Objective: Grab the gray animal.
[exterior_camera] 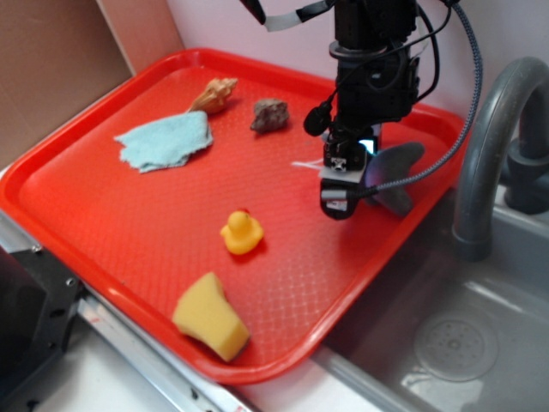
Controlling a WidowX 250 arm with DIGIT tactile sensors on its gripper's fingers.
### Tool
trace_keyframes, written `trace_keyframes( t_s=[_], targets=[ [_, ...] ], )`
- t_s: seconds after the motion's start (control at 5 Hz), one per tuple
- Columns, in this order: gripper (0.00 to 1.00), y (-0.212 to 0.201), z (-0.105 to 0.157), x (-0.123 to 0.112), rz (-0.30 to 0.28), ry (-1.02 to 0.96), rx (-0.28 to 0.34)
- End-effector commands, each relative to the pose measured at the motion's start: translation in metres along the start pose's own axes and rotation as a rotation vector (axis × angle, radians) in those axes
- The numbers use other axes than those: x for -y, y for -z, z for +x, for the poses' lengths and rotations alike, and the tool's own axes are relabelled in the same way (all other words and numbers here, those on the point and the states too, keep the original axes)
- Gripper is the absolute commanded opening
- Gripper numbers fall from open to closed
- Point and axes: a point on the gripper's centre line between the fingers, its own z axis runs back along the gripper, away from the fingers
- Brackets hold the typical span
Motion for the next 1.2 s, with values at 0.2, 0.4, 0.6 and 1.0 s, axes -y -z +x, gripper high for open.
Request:
trace_keyframes(
  t_s=[0.2,0.4,0.6,1.0],
  targets=[
    [0.00,0.005,0.016,0.010,0.027,-0.018,-0.048],
    [0.00,-0.001,0.007,0.012,0.061,-0.115,-0.066],
    [0.00,-0.040,-0.028,0.023,0.086,-0.358,0.006],
    [0.00,-0.109,-0.098,0.053,0.079,-0.828,0.194]
  ],
)
